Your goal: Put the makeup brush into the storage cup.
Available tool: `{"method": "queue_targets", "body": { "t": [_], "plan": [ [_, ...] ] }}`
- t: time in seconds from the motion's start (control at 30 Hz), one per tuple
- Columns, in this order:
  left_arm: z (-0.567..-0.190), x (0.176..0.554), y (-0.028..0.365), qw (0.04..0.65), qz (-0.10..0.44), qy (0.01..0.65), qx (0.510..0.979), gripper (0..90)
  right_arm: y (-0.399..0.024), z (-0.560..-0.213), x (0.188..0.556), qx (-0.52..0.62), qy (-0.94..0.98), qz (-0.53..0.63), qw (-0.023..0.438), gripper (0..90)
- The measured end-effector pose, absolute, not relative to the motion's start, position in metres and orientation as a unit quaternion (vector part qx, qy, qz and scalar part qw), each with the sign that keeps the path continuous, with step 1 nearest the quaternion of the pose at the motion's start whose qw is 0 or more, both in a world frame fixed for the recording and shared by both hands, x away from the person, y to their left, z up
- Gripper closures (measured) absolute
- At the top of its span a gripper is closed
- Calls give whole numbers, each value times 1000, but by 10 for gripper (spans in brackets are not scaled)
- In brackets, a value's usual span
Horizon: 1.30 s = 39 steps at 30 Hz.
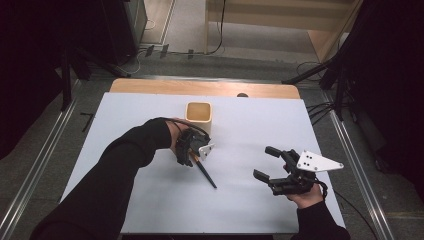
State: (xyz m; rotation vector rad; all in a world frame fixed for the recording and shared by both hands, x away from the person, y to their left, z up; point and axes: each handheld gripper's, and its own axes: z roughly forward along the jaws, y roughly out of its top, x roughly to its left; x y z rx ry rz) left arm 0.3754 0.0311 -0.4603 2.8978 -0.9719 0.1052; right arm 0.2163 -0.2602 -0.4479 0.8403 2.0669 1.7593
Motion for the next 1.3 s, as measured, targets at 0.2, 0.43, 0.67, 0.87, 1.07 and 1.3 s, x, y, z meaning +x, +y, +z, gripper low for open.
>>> {"method": "queue_targets", "body": {
  "t": [0.2, 0.43, 0.67, 0.87, 1.07, 1.3],
  "plan": [
    [-462, 377, 32, 31, 40, -319, 946, 482, -260, -448, 216, 292, 719, 612, 149, 150],
    [-465, 378, 32, 21, 38, -317, 947, 565, -259, -448, 217, 291, 722, 610, 146, 151],
    [-471, 380, 30, -1, 45, -317, 947, 627, -259, -448, 217, 291, 721, 612, 146, 151],
    [-472, 381, 30, -7, 27, -312, 950, 705, -259, -448, 217, 290, 721, 612, 146, 151],
    [-472, 380, 30, -8, 18, -305, 952, 788, -259, -448, 217, 289, 721, 612, 145, 151],
    [-470, 382, 30, -8, 13, -272, 962, 796, -259, -448, 217, 289, 721, 613, 144, 151]
  ]
}}
